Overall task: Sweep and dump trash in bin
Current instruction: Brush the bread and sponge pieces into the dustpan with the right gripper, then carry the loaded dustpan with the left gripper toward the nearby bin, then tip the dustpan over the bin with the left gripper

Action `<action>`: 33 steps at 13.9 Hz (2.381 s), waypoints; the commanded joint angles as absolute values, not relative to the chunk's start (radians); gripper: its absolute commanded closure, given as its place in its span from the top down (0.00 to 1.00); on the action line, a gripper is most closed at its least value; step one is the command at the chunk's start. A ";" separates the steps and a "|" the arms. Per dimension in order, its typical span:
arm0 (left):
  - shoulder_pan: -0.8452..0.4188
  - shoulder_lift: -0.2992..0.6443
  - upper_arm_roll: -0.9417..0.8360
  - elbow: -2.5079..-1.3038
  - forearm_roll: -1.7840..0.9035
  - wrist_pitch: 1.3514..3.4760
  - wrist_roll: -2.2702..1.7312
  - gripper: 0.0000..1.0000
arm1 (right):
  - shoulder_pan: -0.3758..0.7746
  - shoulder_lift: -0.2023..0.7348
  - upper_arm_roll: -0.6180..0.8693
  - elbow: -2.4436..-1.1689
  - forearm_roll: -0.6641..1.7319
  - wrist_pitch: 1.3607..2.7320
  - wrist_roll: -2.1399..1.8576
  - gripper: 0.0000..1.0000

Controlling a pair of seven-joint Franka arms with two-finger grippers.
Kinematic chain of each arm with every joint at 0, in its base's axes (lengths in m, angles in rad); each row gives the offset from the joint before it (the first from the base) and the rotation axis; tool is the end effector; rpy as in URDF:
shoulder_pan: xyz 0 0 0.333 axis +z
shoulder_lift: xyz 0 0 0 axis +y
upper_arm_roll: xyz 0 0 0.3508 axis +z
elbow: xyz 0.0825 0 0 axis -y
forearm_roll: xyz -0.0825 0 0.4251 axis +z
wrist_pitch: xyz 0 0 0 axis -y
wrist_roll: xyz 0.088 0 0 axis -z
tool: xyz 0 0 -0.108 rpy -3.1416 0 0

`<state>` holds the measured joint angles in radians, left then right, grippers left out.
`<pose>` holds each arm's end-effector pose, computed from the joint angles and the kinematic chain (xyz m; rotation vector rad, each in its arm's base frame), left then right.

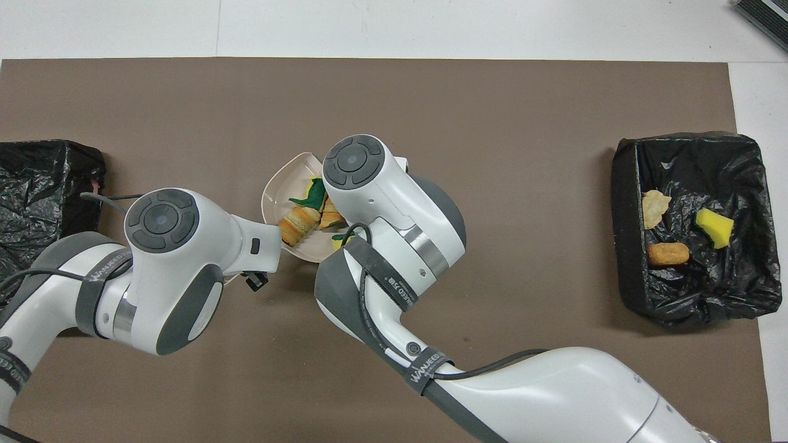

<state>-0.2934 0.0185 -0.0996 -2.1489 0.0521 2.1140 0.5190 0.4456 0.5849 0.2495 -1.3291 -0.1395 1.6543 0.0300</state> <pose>0.5267 -0.2156 0.3992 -2.7654 1.4050 0.0866 0.6066 0.4371 0.3968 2.8706 1.0000 -0.3480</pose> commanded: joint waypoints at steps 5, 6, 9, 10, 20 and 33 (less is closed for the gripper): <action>-0.256 -0.058 -0.092 -2.164 0.037 2.112 0.647 0.00 | 0.370 0.540 0.261 -1.342 -0.057 1.644 0.006 0.00; -0.247 -0.063 -0.094 -2.164 0.035 2.106 0.656 0.00 | 0.358 0.535 0.261 -1.341 -0.045 1.644 0.006 0.00; -0.244 -0.077 -0.092 -2.164 0.032 2.103 0.676 0.00 | 0.360 0.531 0.261 -1.344 -0.043 1.658 0.015 0.00; -0.242 -0.080 -0.087 -2.164 0.032 2.088 0.692 0.00 | 0.360 0.531 0.261 -1.347 -0.043 1.658 0.014 0.00; 0.104 -0.209 -0.081 -2.074 -0.055 1.771 1.159 0.00 | 0.406 0.468 0.262 -1.440 -0.041 1.686 0.317 0.00; 0.558 -0.051 -0.038 -1.743 0.089 1.716 1.431 0.00 | 0.615 0.106 0.262 -2.095 0.132 1.982 0.792 0.00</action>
<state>0.5381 -0.1149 -0.0328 -1.8266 0.0557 1.7292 1.4343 0.6170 0.1594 0.2650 -2.0158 0.1029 1.9268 0.7947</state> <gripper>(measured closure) 0.683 0.740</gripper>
